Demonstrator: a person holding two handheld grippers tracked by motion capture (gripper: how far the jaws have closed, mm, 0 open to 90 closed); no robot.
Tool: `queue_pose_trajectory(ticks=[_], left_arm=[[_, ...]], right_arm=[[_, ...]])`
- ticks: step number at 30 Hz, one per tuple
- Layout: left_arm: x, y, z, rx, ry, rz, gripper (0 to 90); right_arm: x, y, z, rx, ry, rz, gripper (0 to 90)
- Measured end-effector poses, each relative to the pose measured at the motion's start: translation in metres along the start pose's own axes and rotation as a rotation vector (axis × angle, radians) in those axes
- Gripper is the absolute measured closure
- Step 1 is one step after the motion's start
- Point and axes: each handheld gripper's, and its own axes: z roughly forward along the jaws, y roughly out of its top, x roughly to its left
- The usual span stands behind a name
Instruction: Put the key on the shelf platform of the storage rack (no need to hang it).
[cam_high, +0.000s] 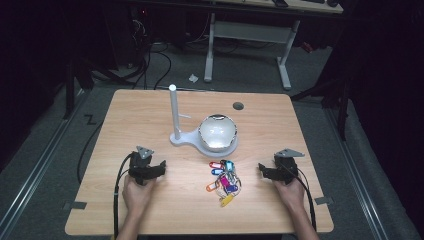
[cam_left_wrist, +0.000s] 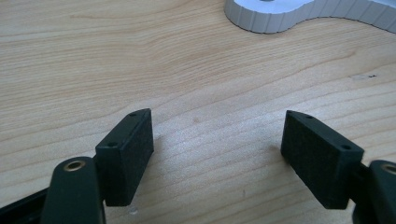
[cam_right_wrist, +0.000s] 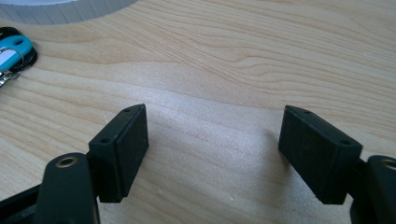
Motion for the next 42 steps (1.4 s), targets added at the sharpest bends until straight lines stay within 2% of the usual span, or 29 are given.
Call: queue_pose_trajectory(ticks=[2,4,9,13,15,18,20,22,23,24,27,31,35,42], left_arm=[[0.000,0.000,0.000,0.000,-0.002,0.004,25.8],[0.000,0.000,0.000,0.001,-0.003,0.008,25.8],[0.000,-0.001,-0.001,0.003,0.002,-0.005,25.5],[-0.001,-0.001,-0.001,0.005,0.002,-0.006,25.5],[0.000,-0.001,-0.001,0.006,-0.004,0.009,25.4],[0.001,0.000,-0.001,0.009,-0.011,0.024,25.4],[0.002,0.000,-0.001,0.008,-0.017,0.034,25.3],[0.002,0.000,-0.001,0.009,-0.017,0.034,25.2],[0.002,0.000,-0.001,0.009,-0.017,0.034,25.2],[0.001,0.000,-0.001,0.010,-0.013,0.025,25.2],[0.002,0.000,-0.001,0.009,-0.017,0.033,25.1],[0.002,0.000,-0.001,0.010,-0.018,0.034,25.1],[0.002,-0.001,-0.001,0.011,-0.019,0.035,25.0],[0.002,-0.001,-0.001,0.013,-0.018,0.033,24.8]], right_arm=[[0.001,-0.001,-0.001,-0.001,-0.005,0.007,25.6],[0.003,0.000,-0.003,0.014,-0.012,0.016,31.9],[0.009,-0.001,-0.011,0.023,0.009,0.008,32.4],[0.018,-0.001,-0.025,0.005,0.053,-0.004,29.7],[0.025,0.000,-0.031,0.002,0.077,-0.023,29.7],[0.042,0.000,-0.035,0.018,0.150,-0.052,29.3],[0.046,0.000,-0.035,0.017,0.166,-0.058,29.3],[0.061,0.001,-0.033,0.012,0.209,-0.087,29.3],[0.061,0.001,-0.033,0.012,0.209,-0.087,29.3],[0.064,0.002,-0.033,0.012,0.215,-0.091,29.3],[0.078,0.006,-0.029,0.008,0.236,-0.107,29.8],[0.089,0.010,-0.021,0.021,0.266,-0.101,30.8],[0.096,0.015,-0.015,0.010,0.277,-0.091,32.6],[0.106,0.022,-0.002,0.023,0.261,-0.084,38.2]])
